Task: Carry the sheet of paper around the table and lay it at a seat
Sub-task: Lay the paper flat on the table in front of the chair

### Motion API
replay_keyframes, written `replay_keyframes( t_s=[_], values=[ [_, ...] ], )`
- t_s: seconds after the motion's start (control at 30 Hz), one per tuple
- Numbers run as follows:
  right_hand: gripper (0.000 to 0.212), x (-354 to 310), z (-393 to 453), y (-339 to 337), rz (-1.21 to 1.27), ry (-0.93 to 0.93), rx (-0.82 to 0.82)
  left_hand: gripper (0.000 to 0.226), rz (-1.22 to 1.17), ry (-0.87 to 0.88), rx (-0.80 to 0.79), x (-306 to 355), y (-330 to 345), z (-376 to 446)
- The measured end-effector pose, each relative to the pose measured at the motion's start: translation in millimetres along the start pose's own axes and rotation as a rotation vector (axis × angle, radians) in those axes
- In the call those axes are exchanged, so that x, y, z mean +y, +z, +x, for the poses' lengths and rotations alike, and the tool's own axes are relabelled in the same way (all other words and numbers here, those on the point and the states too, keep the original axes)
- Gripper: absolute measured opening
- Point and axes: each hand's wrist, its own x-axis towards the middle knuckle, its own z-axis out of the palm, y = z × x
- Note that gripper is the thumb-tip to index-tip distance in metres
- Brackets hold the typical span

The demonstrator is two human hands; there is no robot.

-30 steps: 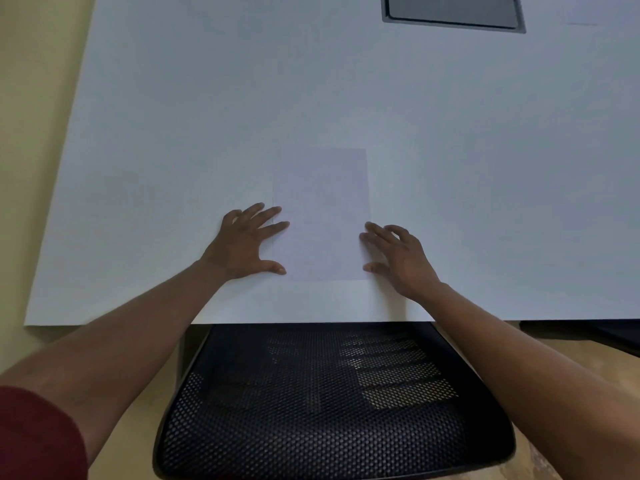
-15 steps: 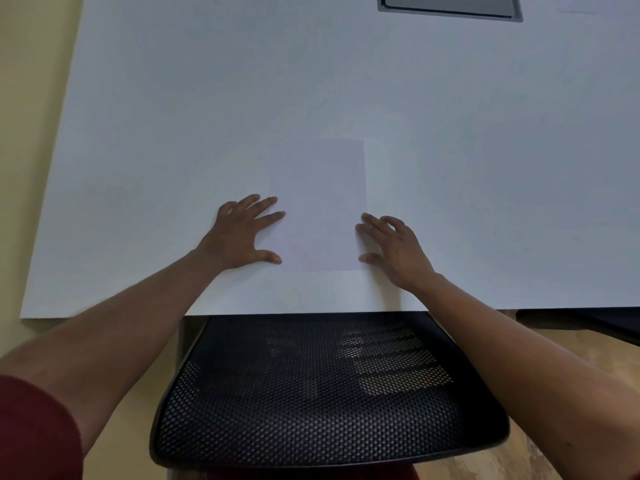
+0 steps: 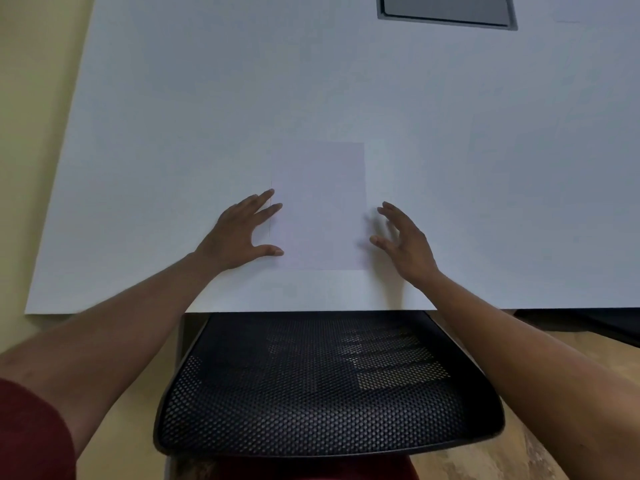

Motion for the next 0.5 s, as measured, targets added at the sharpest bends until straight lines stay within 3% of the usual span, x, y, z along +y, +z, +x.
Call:
replay_keyframes(
  t_s=[0.13,0.5],
  values=[
    [0.058,-4,-8,-10,-0.023,0.012,0.042,0.092,-0.045,-0.050,0.063,9,-1,-16],
    [0.046,-51,-18,-34,-0.221,-0.201,0.111,0.068,0.044,-0.094,0.252,70,-31,-40]
  ],
)
